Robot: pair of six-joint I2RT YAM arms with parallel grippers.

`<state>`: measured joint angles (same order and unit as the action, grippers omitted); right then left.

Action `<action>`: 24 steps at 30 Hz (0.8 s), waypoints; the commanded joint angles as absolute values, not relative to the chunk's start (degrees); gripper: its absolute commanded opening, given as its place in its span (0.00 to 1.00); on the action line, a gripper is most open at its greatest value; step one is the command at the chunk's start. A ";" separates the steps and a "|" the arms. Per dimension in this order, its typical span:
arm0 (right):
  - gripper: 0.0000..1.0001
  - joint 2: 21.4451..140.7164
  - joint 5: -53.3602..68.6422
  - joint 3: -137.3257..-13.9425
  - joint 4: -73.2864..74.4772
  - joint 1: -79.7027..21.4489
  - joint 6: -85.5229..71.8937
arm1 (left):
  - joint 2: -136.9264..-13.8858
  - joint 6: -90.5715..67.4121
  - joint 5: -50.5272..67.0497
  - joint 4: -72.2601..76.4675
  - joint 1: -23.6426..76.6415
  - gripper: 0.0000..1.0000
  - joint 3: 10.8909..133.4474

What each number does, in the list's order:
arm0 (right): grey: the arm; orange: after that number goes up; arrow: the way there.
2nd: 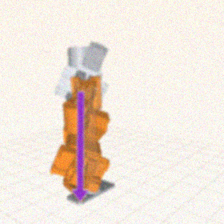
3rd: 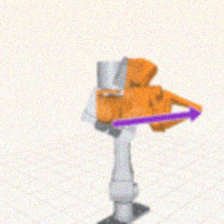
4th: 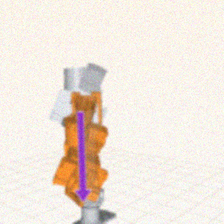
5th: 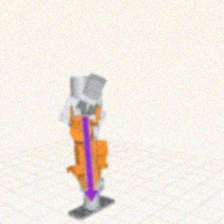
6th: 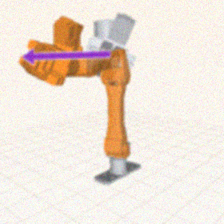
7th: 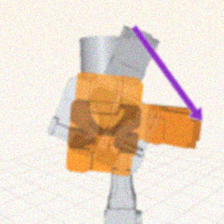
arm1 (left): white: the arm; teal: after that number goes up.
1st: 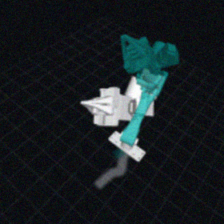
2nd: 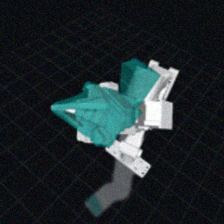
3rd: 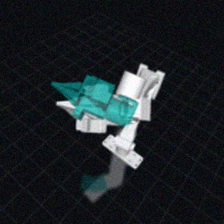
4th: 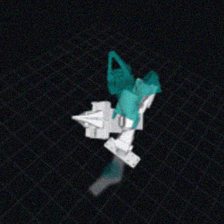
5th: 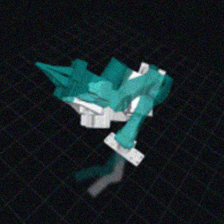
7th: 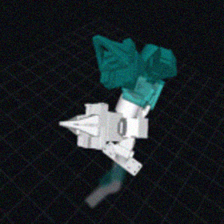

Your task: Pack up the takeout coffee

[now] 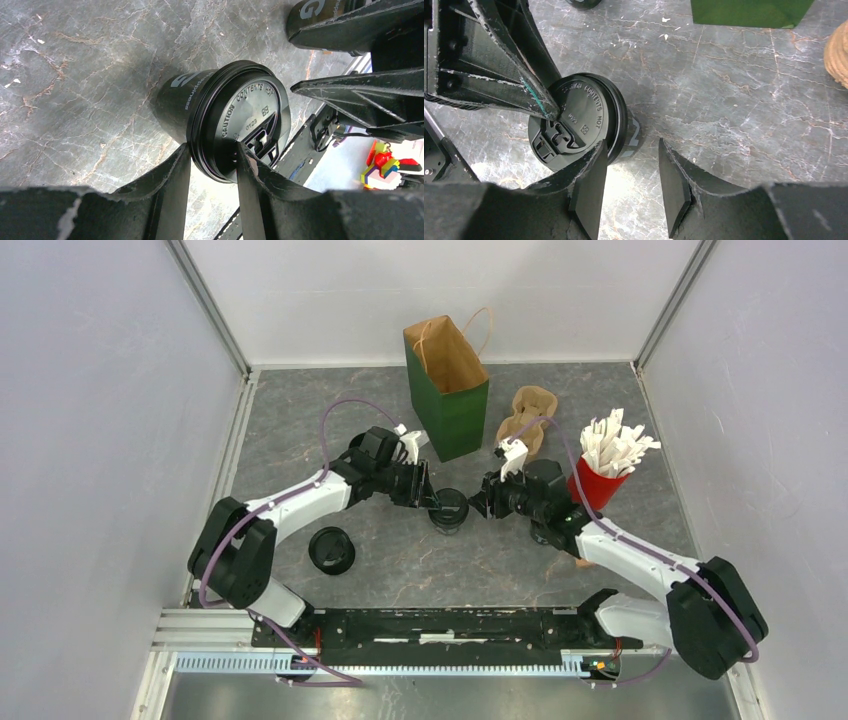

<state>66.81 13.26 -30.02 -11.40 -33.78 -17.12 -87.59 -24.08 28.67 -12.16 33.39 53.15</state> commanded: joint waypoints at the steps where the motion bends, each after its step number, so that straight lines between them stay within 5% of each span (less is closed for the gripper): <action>1: 0.48 67.58 17.53 -34.10 -9.44 -32.30 -14.36 | -89.08 -18.82 28.78 -15.15 33.31 0.44 54.01; 18: 0.37 76.18 31.46 -33.23 -23.28 -28.97 -21.23 | -90.60 -17.66 29.76 -16.52 33.59 0.45 55.81; 24: 0.46 76.75 32.40 -33.22 -24.36 -28.18 -22.59 | -90.76 -17.75 29.64 -16.52 33.74 0.45 55.76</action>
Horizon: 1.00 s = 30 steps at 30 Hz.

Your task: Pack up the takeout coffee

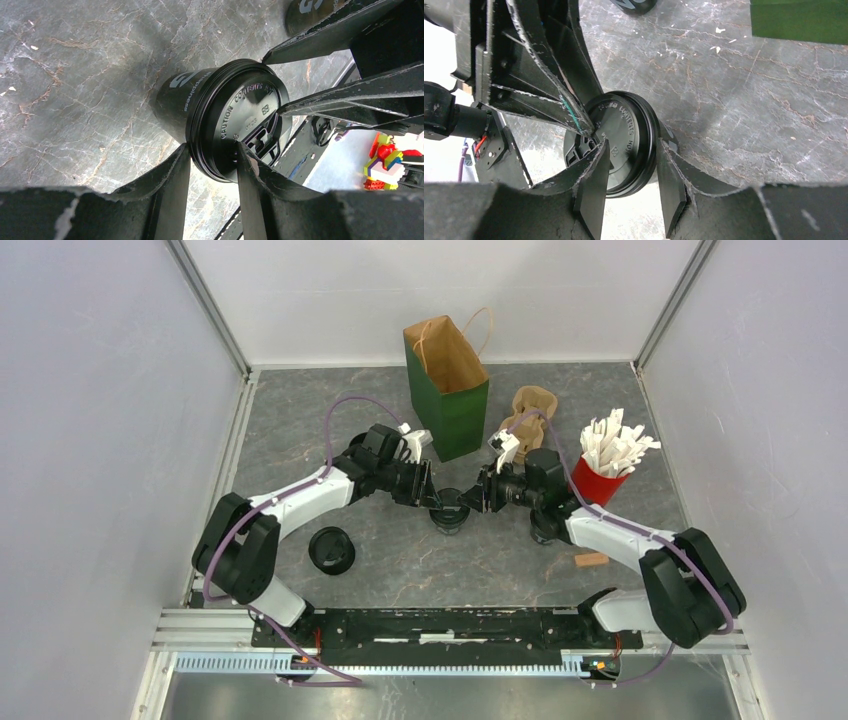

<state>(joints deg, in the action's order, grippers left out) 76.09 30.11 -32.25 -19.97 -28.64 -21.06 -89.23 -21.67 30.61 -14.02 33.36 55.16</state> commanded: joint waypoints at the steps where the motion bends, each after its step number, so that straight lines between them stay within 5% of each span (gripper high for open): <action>1: 0.46 76.92 32.58 -33.32 -24.48 -28.01 -22.85 | -90.77 -17.75 29.67 -16.61 33.76 0.45 55.81; 15: 0.30 80.95 32.30 -30.20 -28.62 -26.89 -24.67 | -91.16 -17.62 28.67 -17.41 33.88 0.45 55.87; 30: 0.28 84.60 28.53 -18.82 -33.48 -26.60 -24.83 | -90.92 -21.26 23.34 -17.99 33.87 0.45 51.44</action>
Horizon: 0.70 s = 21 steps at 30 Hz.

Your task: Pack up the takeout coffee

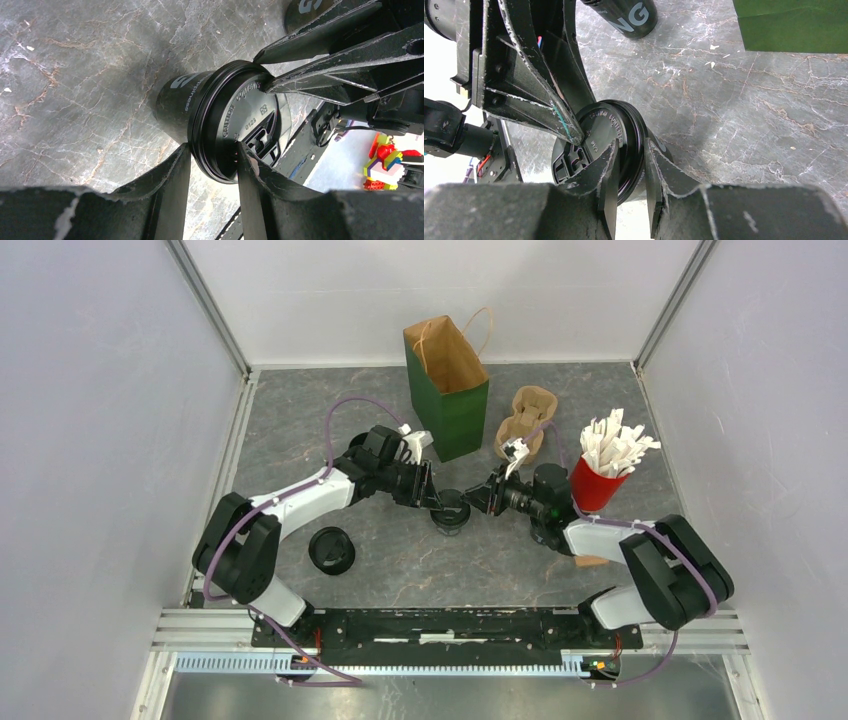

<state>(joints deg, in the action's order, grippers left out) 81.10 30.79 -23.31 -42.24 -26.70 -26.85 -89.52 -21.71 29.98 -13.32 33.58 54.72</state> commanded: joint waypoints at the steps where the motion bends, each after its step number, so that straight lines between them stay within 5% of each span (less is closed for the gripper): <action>1: 0.28 84.83 28.46 -18.64 -33.56 -26.58 -24.81 | -90.98 -21.41 22.92 -18.22 33.89 0.44 51.35; 11: 0.29 84.55 30.56 -23.25 -32.70 -26.53 -24.36 | -87.26 -28.57 22.00 -15.71 35.67 0.44 49.72; 21: 0.44 78.81 28.57 -36.66 -15.53 -26.53 -18.48 | -84.98 -36.84 17.24 -12.05 38.58 0.44 48.66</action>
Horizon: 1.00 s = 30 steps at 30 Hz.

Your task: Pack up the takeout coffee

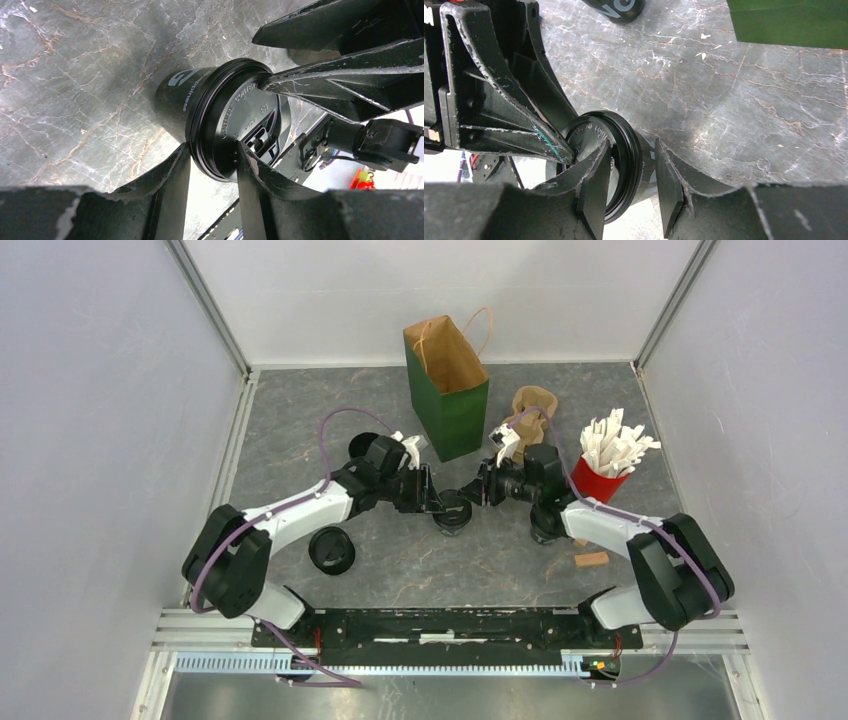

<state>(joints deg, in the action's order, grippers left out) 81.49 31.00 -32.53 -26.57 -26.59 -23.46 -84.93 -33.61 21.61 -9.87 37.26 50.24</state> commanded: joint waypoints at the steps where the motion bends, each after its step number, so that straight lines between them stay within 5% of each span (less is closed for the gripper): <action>1: 0.45 78.15 27.88 -36.97 -14.30 -26.54 -17.67 | -84.85 -37.14 16.78 -12.04 38.59 0.44 48.61; 10: 0.47 71.50 23.92 -37.01 -7.81 -26.76 -17.55 | -82.66 -41.00 14.38 -10.72 39.09 0.44 48.43; 21: 0.28 67.57 25.19 -32.18 -17.18 -32.56 -23.43 | -81.77 -43.23 12.09 -10.47 39.29 0.44 47.90; 30: 0.25 74.57 25.00 -31.31 -19.41 -35.37 -21.35 | -80.06 -47.77 10.14 -7.78 40.03 0.43 45.63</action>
